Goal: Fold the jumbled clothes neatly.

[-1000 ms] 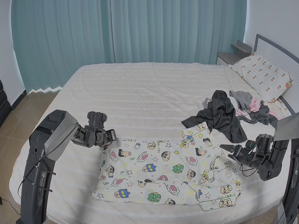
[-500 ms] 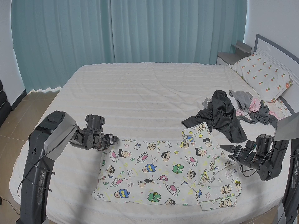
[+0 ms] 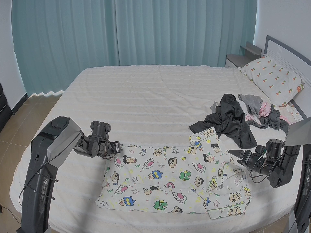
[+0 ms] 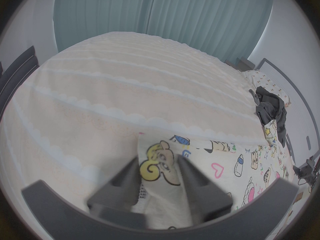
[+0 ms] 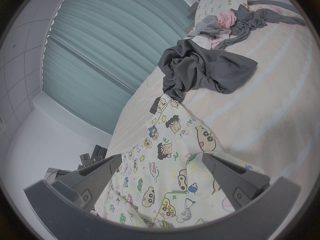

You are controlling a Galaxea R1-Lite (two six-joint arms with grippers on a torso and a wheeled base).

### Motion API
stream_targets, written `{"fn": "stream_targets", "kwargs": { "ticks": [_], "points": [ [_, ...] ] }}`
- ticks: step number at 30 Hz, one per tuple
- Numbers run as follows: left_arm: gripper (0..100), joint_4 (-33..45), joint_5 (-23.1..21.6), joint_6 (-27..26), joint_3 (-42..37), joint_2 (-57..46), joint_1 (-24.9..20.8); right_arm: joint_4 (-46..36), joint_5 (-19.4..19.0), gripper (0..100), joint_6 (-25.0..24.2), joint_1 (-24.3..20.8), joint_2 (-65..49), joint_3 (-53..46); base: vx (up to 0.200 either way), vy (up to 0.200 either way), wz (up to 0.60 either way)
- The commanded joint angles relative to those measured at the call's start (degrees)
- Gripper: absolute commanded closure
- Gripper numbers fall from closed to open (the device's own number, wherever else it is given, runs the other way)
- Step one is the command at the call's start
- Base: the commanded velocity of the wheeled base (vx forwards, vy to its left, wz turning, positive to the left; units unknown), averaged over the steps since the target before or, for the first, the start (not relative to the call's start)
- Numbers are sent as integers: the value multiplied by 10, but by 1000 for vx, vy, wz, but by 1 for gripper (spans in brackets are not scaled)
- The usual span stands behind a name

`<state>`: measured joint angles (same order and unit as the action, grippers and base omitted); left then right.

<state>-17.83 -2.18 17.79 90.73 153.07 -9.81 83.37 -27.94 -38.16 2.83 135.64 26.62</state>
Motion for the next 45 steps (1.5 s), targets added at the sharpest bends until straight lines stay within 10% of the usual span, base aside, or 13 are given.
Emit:
{"fn": "stream_targets", "kwargs": {
  "ticks": [1, 15, 21, 37, 38, 45],
  "points": [
    [100, -10, 16, 11, 0, 0, 1, -62, 21, 0, 1, -12, 2, 85, 0, 0, 0],
    [100, -46, 57, 50, -43, -35, -10, -481, 57, 0, 36, -34, 110, 492, 0, 0, 0],
    [100, -46, 70, 50, -45, -35, -15, -530, 102, 0, 72, -40, 169, 564, 0, 0, 0],
    [100, -46, 70, 53, -54, -36, -20, -567, 75, 0, 96, -67, 168, 584, 0, 0, 0],
    [100, -45, 71, 52, -54, -36, -20, -568, 68, 100, 97, -67, 168, 585, 0, 0, 0],
    [100, -45, 71, 52, -57, -41, -20, -562, 58, 100, 99, -63, 168, 590, 0, 0, 0]
  ]
}}
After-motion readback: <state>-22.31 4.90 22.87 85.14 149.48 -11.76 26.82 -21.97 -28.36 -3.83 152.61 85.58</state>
